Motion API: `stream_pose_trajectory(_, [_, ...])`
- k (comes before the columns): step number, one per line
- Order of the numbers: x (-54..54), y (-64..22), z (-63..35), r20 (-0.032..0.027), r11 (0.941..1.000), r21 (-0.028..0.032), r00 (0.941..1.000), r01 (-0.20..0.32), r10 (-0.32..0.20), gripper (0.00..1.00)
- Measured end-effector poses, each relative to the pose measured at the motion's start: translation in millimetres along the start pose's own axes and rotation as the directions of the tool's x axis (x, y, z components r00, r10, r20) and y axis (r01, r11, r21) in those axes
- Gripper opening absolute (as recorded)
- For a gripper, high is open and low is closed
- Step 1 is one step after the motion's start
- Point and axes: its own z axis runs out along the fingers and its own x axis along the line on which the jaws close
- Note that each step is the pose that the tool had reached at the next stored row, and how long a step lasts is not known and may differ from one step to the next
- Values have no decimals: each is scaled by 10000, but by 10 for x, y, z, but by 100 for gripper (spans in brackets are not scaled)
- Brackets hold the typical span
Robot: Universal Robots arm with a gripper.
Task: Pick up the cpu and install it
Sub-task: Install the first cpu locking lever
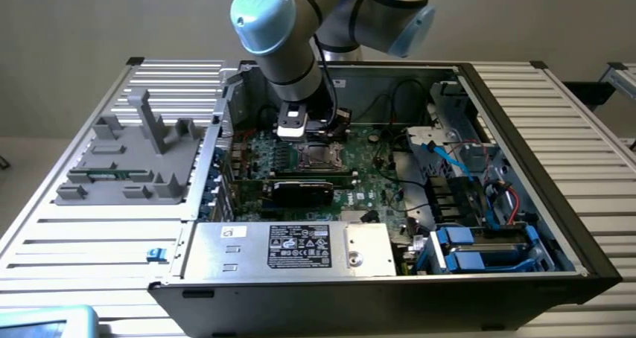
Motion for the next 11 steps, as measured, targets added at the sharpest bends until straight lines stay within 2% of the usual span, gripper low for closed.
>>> stream_pose_trajectory(11, [12, -3, 4, -2, 10000, 0, 10000, -1, 1, 11])
